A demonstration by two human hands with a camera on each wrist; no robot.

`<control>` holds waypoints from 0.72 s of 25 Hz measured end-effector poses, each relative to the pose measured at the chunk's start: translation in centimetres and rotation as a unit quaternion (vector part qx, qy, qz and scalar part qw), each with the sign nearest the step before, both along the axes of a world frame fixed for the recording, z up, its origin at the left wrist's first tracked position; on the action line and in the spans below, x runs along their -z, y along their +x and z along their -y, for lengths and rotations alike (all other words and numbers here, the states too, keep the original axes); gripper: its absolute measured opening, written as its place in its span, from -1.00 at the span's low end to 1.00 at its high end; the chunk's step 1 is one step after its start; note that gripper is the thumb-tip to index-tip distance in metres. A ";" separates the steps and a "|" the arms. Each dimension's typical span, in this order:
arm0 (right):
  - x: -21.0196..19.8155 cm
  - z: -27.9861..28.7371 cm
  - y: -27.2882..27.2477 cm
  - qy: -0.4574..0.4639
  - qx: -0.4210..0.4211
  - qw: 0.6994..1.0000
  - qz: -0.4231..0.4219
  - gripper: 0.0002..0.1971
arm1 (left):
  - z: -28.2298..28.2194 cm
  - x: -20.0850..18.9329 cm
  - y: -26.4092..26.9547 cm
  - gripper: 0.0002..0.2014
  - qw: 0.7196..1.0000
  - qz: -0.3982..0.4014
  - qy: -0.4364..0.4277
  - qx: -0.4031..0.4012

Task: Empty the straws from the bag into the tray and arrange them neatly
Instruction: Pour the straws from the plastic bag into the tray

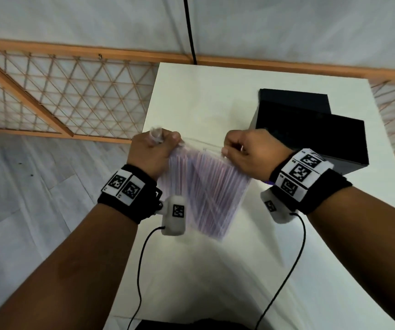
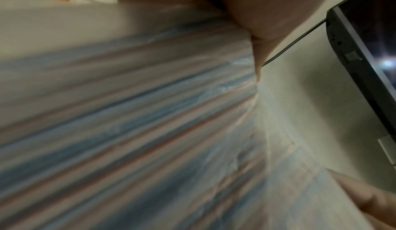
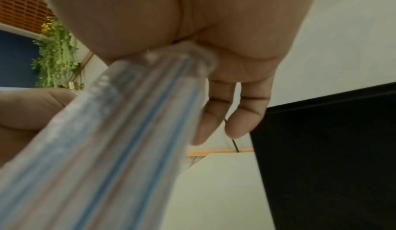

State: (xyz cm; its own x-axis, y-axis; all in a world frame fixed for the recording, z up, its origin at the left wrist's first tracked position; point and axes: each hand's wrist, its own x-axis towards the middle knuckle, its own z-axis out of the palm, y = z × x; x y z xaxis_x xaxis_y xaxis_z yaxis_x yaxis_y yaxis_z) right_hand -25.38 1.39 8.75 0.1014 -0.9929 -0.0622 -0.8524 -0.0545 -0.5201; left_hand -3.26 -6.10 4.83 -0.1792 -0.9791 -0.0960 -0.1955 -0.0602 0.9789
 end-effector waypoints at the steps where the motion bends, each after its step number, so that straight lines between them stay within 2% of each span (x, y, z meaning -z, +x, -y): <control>1: -0.2 -0.7 -0.4 -0.005 0.008 1.000 0.007 -0.76 | -0.1 0.0 0.0 -0.77 1.000 -0.001 -0.006 -0.011; 6: -1.2 -2.1 -1.2 0.026 0.101 0.994 0.043 -0.64 | -0.8 -0.9 -0.9 -0.67 0.999 -0.018 -0.011 -0.047; 9: -2.0 -2.6 -1.0 0.116 0.180 0.962 0.169 -0.56 | -2.6 -2.5 -2.9 -0.67 0.997 -0.064 -0.007 -0.042; 11: -2.4 -2.9 -0.7 0.133 0.219 0.940 0.223 -0.55 | -3.4 -2.8 -4.0 -0.67 0.995 -0.079 0.039 -0.054; 13: -2.3 -2.9 -0.3 0.137 0.240 0.926 0.258 -0.56 | -3.9 -2.6 -4.0 -0.68 0.996 -0.017 0.064 -0.060; 15: -2.2 -2.8 0.0 0.147 0.256 0.909 0.295 -0.57 | -4.2 -2.9 -3.5 -0.42 0.991 0.121 0.033 -0.050; 16: -2.1 -2.6 0.2 0.154 0.264 0.899 0.315 -0.56 | -4.3 -3.2 -3.3 -0.34 0.986 0.155 0.029 -0.051; 18: -1.8 -2.3 0.8 0.174 0.272 0.876 0.358 -0.48 | -4.5 -4.1 -3.3 -0.42 0.984 0.157 0.071 -0.052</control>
